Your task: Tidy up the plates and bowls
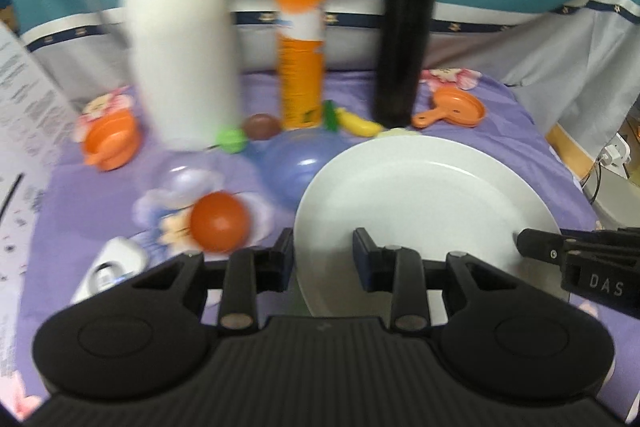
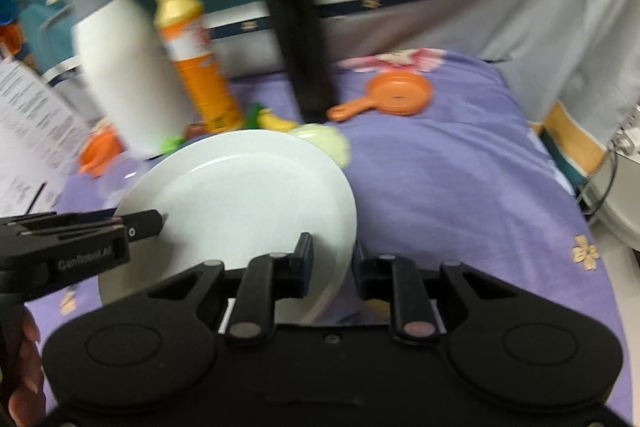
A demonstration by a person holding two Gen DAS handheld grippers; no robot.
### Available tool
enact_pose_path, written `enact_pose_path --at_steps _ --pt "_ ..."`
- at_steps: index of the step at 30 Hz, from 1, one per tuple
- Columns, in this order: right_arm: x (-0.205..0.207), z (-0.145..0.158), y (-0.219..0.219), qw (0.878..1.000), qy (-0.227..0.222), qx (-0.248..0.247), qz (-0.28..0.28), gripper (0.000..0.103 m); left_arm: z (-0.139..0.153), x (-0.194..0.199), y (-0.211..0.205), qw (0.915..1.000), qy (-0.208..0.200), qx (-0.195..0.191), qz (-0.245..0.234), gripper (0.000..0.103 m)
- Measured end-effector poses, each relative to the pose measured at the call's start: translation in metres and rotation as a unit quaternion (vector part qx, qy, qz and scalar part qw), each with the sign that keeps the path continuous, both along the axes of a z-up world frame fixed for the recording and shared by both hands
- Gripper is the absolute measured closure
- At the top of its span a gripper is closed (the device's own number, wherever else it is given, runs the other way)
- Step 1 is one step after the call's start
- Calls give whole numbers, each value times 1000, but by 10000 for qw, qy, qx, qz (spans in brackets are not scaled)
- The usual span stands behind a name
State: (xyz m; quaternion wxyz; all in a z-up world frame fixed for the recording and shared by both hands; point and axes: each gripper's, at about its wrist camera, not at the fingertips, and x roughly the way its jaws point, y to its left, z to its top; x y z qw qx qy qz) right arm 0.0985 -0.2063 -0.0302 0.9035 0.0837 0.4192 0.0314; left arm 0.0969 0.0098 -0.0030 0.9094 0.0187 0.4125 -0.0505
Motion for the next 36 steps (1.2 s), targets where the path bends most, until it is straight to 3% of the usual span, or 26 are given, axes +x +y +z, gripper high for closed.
enact_pose_path --at_steps 10,21,28,36 --pt "-69 27 107 9957 -86 125 917 82 13 -74 107 9980 -39 98 626 72" --pt "-123 16 215 9831 237 -49 1816 82 -20 -136 199 9931 266 48 1141 72" --pt "-145 -5 262 9720 451 -443 2262 83 -52 -150 229 9902 504 -88 1302 72" --pt "-139 -25 263 9676 593 -859 2301 83 -77 -140 220 9906 655 -153 1191 72"
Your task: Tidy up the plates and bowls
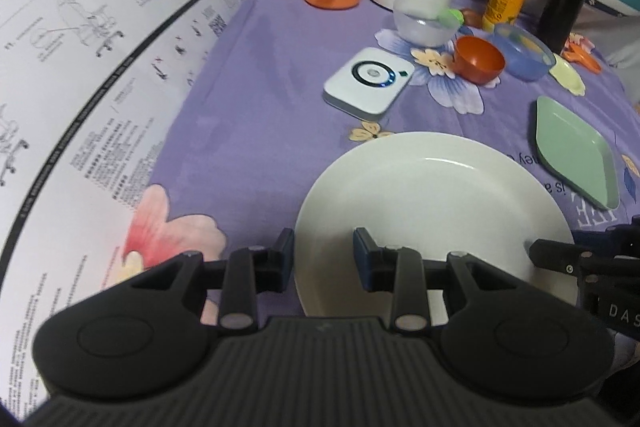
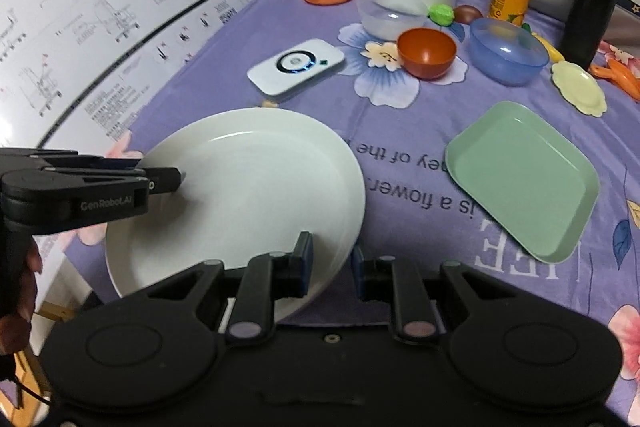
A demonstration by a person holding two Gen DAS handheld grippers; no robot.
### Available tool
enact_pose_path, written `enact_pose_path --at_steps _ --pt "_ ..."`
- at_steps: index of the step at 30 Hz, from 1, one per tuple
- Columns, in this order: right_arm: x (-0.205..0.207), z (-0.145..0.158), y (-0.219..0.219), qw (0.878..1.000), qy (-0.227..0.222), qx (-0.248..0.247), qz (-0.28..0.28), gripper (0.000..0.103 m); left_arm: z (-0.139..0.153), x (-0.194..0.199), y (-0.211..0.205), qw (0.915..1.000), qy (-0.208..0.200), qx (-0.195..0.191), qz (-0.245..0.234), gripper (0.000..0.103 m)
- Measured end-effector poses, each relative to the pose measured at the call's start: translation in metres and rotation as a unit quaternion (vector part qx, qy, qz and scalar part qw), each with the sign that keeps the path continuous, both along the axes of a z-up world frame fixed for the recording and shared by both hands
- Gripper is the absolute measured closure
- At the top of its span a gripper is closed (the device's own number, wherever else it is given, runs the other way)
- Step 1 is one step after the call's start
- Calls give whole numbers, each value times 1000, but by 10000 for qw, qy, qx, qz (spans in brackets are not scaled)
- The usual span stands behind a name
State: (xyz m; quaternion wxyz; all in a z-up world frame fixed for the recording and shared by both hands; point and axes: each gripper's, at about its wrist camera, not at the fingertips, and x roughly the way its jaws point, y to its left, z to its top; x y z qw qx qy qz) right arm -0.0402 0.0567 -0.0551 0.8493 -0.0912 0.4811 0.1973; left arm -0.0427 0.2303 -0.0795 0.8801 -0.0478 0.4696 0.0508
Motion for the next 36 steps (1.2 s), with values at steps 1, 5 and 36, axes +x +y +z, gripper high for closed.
enact_pose_path --at_steps 1,5,36 --pt "0 -1 -1 10000 1 -36 -18 83 -2 1 -2 10000 13 -1 -22 72" --pt "15 -11 -7 9998 73 -131 -101 83 -7 4 -7 9999 63 2 -78 72" --pt "46 19 -84 9924 -265 585 -1053 0 39 23 -72 9959 -423 598 -534 0"
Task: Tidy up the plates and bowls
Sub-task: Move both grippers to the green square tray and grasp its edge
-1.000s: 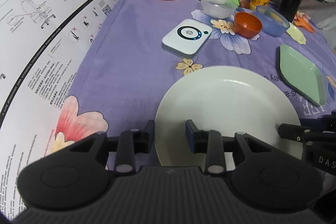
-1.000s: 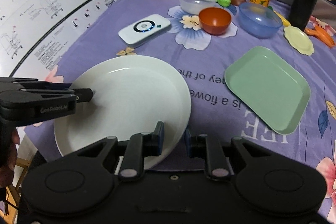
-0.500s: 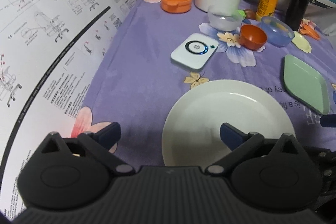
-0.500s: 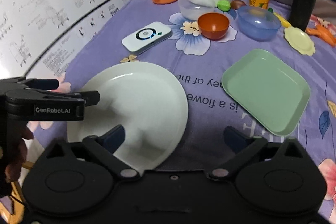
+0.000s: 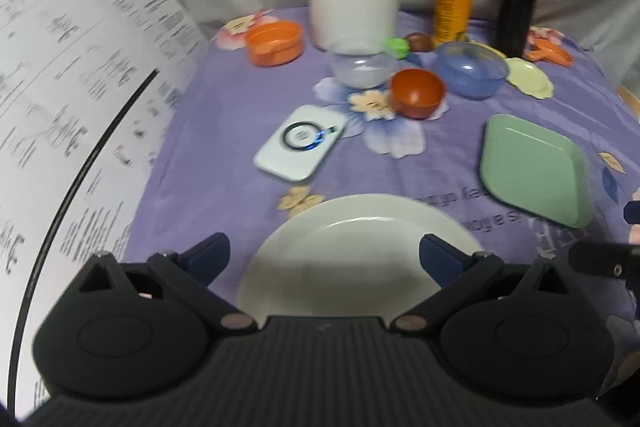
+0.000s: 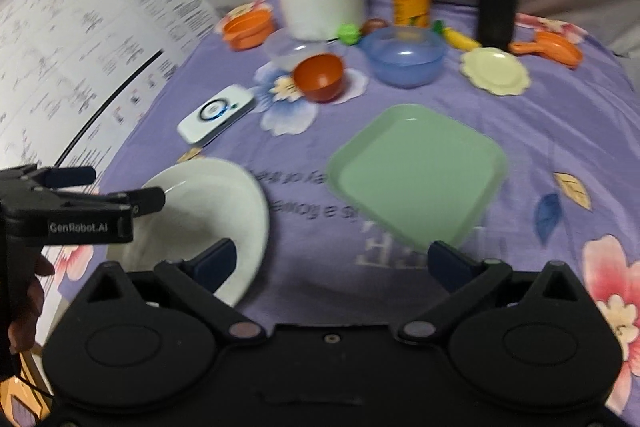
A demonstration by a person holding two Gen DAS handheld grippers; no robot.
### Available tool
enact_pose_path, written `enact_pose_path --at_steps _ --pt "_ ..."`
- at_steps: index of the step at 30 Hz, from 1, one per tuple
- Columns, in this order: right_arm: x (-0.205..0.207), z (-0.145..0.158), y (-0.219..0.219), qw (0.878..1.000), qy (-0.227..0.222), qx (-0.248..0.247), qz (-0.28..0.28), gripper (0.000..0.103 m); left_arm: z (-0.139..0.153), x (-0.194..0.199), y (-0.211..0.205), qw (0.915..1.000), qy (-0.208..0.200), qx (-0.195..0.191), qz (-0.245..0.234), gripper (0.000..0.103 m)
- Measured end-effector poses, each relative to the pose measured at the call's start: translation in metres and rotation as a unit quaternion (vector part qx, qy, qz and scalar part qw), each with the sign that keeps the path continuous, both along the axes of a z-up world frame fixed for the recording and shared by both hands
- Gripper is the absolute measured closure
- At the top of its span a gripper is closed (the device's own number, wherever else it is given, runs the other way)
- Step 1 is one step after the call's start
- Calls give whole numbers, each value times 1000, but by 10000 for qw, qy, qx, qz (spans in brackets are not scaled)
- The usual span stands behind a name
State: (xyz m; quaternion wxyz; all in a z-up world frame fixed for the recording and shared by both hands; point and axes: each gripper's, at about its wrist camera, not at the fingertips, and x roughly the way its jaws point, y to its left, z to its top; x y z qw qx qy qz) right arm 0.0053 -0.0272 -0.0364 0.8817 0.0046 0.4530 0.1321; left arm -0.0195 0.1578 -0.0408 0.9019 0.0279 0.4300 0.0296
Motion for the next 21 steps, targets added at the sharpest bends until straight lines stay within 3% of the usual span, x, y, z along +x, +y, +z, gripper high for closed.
enact_pose_path --at_steps 11,17,21 --pt "16 -2 -86 9929 67 372 -1127 0 0 35 -67 9973 -61 201 -708 0" --pt "24 -16 -120 9849 204 610 -1606 0 -9 59 -92 9952 23 135 -969 0" --pt "31 -26 -121 9831 258 661 -1688 2 -19 78 -100 9948 157 -45 -1009 0"
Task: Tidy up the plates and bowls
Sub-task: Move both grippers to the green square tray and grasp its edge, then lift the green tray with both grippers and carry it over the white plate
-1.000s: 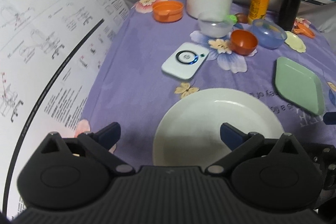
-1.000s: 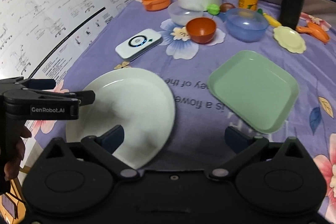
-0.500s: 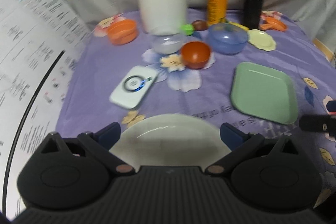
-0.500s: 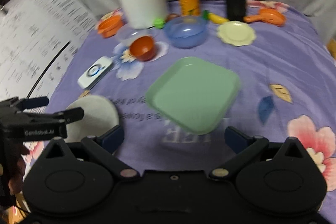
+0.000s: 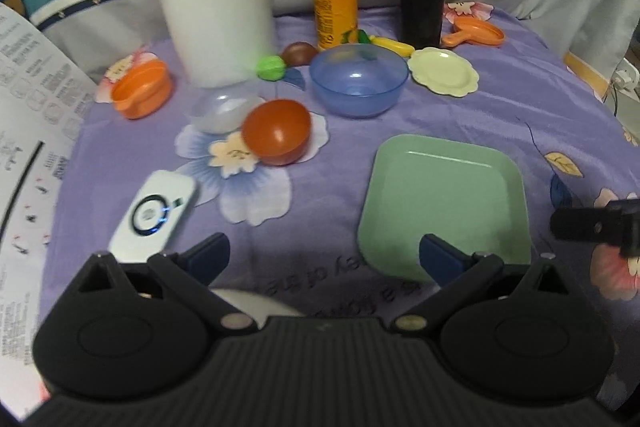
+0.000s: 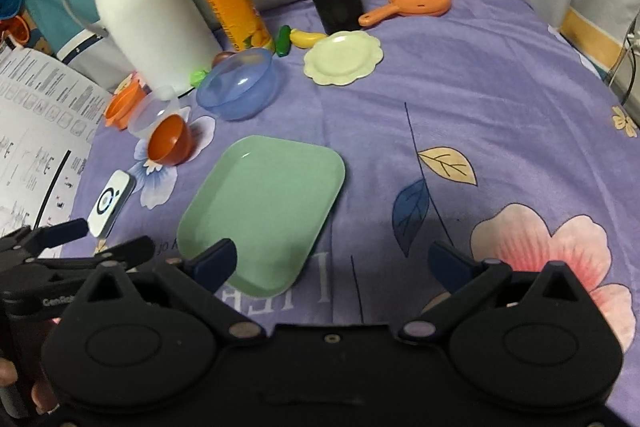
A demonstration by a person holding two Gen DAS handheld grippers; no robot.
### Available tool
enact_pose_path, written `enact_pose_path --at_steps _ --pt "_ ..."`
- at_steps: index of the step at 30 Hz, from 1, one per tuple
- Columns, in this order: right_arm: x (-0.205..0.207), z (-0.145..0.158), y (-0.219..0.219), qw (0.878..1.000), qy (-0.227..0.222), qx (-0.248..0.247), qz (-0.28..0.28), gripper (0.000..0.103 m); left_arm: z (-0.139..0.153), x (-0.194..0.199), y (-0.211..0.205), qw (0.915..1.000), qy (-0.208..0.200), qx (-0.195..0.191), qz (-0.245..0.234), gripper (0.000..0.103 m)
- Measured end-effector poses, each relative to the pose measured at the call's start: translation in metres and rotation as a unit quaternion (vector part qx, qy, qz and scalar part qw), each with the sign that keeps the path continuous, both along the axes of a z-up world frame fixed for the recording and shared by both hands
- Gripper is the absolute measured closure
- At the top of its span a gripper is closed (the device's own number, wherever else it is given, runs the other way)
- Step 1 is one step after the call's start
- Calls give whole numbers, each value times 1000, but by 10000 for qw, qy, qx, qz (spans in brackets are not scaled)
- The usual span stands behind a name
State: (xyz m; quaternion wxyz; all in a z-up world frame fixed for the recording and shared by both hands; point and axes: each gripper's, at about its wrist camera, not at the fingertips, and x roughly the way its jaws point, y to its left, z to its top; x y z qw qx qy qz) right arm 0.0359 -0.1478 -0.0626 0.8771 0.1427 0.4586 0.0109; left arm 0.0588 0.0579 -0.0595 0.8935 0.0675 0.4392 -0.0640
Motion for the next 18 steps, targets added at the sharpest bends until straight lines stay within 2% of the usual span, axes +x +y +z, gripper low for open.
enact_pose_path --at_steps 5,10,13,15,18 --pt "14 -9 7 9999 77 47 -44 26 -9 21 -3 9999 64 -90 -13 0" --pt "29 -23 20 9997 200 118 70 60 -18 37 -8 9997 126 -135 -144 7" --pt "35 -30 26 9994 252 103 194 73 -24 44 -11 9991 244 -254 -227 21" --pt "40 -33 29 9994 260 73 236 82 -28 48 -12 9981 369 -393 -289 36" --pt "46 -35 30 9993 243 31 295 86 -33 50 -14 9970 479 -488 -356 49"
